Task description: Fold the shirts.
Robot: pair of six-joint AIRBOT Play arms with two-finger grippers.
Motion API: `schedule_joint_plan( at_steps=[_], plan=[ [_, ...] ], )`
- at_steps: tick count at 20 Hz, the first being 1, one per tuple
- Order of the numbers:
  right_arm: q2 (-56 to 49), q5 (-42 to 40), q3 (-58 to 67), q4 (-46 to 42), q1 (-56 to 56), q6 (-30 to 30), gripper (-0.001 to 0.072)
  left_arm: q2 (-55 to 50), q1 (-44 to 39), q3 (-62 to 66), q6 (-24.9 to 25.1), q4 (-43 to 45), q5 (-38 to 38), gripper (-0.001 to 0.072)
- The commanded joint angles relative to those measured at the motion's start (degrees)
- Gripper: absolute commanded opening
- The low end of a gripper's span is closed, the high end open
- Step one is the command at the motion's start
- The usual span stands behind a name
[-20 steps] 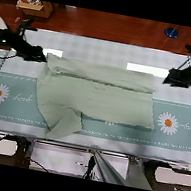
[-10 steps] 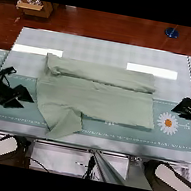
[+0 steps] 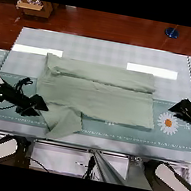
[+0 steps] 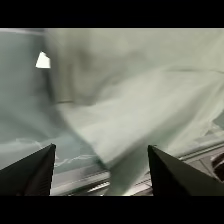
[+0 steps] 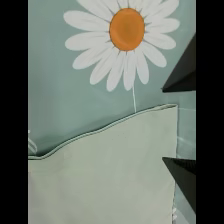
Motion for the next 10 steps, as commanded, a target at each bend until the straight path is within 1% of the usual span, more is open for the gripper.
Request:
schedule_joint_plan(
  at_steps=[1,2,3,4,5,6,7,8,10],
  plan=[
    [0.15,-0.2,-0.2,0.48,-0.07,-0.15,0.0493,-2.38,-6.64,-0.46,-3.89,0.09,7.61,0.0591],
    [0.15,-0.2,-0.2,0.48,-0.07,-0.15,0.0493,-3.15,-8.2,-0.46,-4.98,0.09,8.52,0.05],
    [0.15,-0.15,-0.2,0.48,-0.07,-0.15,0.0493,-3.87,-9.49,-0.46,-6.23,0.11,9.46,0.0431],
    [0.15,-0.02,-0.2,0.52,-0.07,-0.11,0.0493,-4.61,-10.38,-0.46,-7.3,0.13,10.45,0.0313],
    [0.15,0.13,-0.2,0.55,-0.07,-0.11,0.0493,-5.11,-10.73,-0.46,-7.28,0.13,11.17,0.0195],
    [0.15,0.15,-0.2,0.57,-0.07,-0.11,0.0493,-5.44,-10.75,-0.46,-7.23,0.15,11.28,0.0147],
    [0.15,0.26,-0.2,0.59,-0.07,-0.09,0.0494,-5.42,-10.58,-0.46,-6.43,0.35,10.86,0.0059],
    [0.15,0.39,-0.2,0.48,-0.09,-0.11,0.0494,-5.31,-10.58,-0.46,-4.98,0.37,10.21,0.0028],
    [0.15,0.07,-0.33,-1.55,-0.09,-0.17,0.0495,-5.27,-10.6,-0.46,-3.45,0.39,8.55,0.0028]
  ],
)
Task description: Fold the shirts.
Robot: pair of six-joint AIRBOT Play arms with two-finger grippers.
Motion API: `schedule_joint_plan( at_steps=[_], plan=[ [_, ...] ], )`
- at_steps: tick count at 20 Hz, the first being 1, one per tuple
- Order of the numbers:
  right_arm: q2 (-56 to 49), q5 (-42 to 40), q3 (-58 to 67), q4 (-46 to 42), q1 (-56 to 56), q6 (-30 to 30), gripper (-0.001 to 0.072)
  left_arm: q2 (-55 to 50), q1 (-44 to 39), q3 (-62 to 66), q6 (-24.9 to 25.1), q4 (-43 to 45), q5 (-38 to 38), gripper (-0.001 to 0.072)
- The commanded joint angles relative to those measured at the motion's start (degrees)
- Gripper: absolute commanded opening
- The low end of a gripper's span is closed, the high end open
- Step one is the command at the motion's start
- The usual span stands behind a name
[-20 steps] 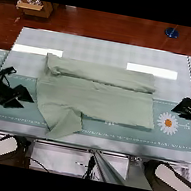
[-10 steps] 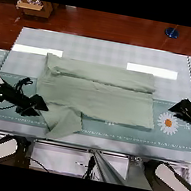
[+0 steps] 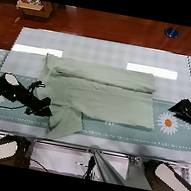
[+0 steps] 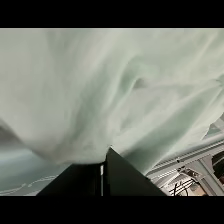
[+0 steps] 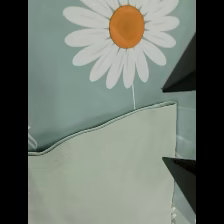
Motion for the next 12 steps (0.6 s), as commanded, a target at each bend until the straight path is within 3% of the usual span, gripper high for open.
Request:
schedule_joint_plan(
  at_steps=[1,2,6,12],
  plan=[
    [0.02,-0.61,-0.98,-2.86,-0.22,-0.44,0.0536,-0.33,-0.57,-0.04,2.08,1.09,4.66,0.0028],
    [0.02,-1.03,-2.58,-2.08,-0.81,-1.22,0.0565,-0.24,-0.57,-0.04,2.32,1.09,4.48,0.0028],
    [0.02,-0.96,-11.43,2.75,-3.85,-3.87,0.0567,-0.24,-0.57,-0.04,2.43,1.05,5.42,0.0028],
    [0.02,-8.11,-18.62,5.31,-3.69,-3.78,0.0566,-0.24,-0.57,-0.04,3.85,1.03,5.81,0.0028]
  ],
)
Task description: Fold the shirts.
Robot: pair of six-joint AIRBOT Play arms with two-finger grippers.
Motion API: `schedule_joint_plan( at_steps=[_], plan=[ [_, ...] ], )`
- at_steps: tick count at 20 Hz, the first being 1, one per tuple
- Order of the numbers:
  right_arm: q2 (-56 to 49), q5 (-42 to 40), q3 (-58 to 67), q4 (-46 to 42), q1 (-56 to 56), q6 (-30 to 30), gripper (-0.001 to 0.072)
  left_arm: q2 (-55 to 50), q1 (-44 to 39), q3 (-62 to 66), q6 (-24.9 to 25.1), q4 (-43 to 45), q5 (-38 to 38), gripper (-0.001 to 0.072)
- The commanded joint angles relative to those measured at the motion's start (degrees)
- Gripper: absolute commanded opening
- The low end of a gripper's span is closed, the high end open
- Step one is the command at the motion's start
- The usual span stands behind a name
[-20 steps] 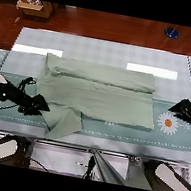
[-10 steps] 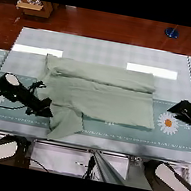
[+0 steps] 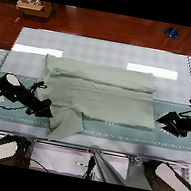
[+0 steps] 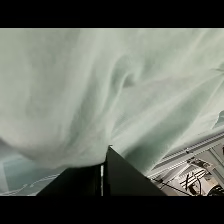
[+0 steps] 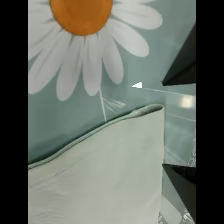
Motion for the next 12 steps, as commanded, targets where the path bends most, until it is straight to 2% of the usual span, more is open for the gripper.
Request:
schedule_joint_plan(
  at_steps=[1,8,9,10,11,12],
  plan=[
    [-0.02,-3.89,-3.78,2.4,-0.15,-0.22,0.0565,-0.02,-0.02,0.0,0.48,0.37,6.54,0.0028],
    [-0.02,-12.74,-11.06,8.87,0.39,-0.09,0.0555,-0.02,-0.02,0.72,0.63,0.37,8.28,0.0028],
    [-0.11,-14.01,-11.34,8.7,2.23,-0.13,0.0509,-0.02,-0.02,0.7,0.63,0.37,9.35,0.0028],
    [-0.55,-14.71,-11.32,8.94,4.5,-0.22,0.0397,-0.02,-0.02,0.72,0.63,0.35,10.14,0.0028],
    [-0.98,-15.26,-11.32,9.4,6.86,-0.28,0.022,-0.02,0.0,0.74,0.63,0.35,10.19,0.0028],
    [-1.03,-15.5,-11.04,10.05,8.63,-0.68,0.0108,0.02,0.0,0.76,0.63,0.35,9.77,0.0028]
  ],
)
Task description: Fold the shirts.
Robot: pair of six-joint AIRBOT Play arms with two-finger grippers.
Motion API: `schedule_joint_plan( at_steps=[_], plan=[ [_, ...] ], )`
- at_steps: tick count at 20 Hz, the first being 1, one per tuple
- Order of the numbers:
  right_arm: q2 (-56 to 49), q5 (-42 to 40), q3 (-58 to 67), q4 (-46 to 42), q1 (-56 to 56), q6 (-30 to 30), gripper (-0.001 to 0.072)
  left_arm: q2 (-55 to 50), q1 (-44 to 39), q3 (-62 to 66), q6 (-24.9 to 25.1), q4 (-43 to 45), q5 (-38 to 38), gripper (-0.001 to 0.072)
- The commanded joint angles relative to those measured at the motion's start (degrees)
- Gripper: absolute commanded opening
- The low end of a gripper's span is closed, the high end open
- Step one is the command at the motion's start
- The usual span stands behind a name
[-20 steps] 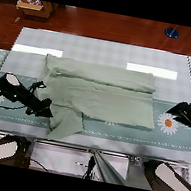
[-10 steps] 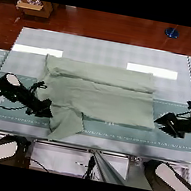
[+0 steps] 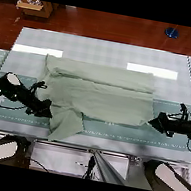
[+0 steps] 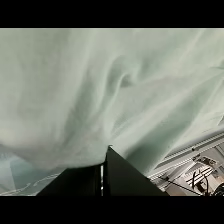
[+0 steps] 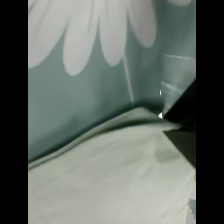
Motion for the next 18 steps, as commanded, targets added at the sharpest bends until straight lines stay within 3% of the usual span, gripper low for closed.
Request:
schedule_joint_plan(
  at_steps=[1,6,11,13,18],
  plan=[
    [-0.48,-1.68,0.11,1.97,4.87,-0.76,0.0053,0.24,0.04,0.48,0.26,-0.26,8.81,0.0028],
    [4.96,8.11,9.51,2.67,4.79,-2.69,0.0026,10.43,0.04,6.91,3.02,-0.28,6.4,0.0028],
    [10.78,6.84,19.26,11.87,4.85,-2.82,0.0026,18.14,0.02,17.16,2.78,-3.69,8.39,0.0028],
    [10.75,3.72,22.14,14.38,5.66,-2.78,0.0025,17.88,0.0,19.58,2.8,-7.19,12.37,0.0027],
    [5.57,-16.52,23.06,12.63,16.26,-0.85,0.0024,10.34,-0.92,20.72,5.44,-10.71,22.4,0.0026]
  ],
)
